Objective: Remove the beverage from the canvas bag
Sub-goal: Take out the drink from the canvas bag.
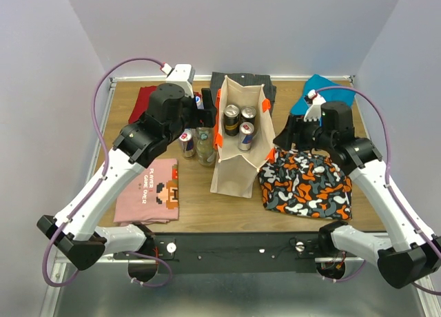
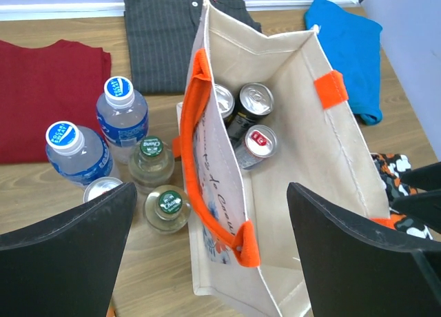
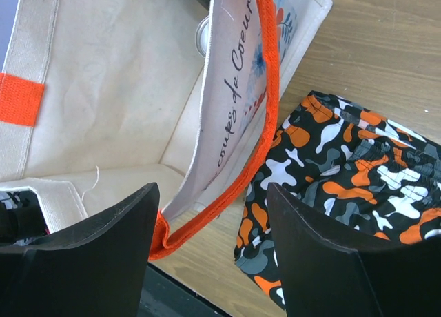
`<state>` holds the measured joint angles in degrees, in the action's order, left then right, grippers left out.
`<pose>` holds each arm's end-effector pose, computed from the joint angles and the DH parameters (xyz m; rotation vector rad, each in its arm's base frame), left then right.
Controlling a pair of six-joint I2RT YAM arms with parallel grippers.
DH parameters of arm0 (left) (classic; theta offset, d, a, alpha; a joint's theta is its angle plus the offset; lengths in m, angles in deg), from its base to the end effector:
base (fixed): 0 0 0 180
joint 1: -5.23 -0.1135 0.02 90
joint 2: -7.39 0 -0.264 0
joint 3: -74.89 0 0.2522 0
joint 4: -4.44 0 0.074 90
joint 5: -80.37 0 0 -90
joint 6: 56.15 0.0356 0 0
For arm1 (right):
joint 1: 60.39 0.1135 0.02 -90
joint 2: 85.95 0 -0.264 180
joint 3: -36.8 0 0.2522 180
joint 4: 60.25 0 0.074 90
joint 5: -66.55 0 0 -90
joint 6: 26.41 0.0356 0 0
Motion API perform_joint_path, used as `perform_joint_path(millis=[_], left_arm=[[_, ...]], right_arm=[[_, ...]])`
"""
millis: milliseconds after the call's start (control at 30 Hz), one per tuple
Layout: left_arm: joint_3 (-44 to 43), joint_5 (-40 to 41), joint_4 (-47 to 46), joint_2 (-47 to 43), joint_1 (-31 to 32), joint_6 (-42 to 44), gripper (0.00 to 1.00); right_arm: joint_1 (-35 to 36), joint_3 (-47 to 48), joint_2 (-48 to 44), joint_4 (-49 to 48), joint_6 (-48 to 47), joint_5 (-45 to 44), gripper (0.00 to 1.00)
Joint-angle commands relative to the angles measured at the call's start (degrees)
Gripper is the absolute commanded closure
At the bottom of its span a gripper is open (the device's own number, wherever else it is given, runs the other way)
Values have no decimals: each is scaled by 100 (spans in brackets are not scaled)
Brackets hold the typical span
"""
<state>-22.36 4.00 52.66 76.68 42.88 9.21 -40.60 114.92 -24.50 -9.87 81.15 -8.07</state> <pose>0.2041 -0.1468 0.4411 0.0593 1.9455 -0.5007 0.2090 0.0852 0.3576 -0.2022 2.2019 0.6599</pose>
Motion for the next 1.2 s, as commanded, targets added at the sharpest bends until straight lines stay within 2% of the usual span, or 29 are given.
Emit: perform_joint_path(millis=[0, 433, 733, 933, 1167], left_arm=[[-300, -290, 158, -48, 119, 126, 1], [-1381, -422, 465, 663, 594, 320, 1], [-2031, 104, 931, 1173, 911, 548, 1], [-2391, 17, 993, 1393, 963, 601, 1], [-2796, -211, 1107, 1850, 1069, 856, 1]], right_arm=[[7, -37, -177, 126, -16, -316, 27], [7, -28, -300, 214, -86, -597, 24], [7, -134, -371, 108, 89, -755, 24], [7, -134, -397, 65, 89, -782, 22], [7, -590, -485, -287, 353, -123, 22]])
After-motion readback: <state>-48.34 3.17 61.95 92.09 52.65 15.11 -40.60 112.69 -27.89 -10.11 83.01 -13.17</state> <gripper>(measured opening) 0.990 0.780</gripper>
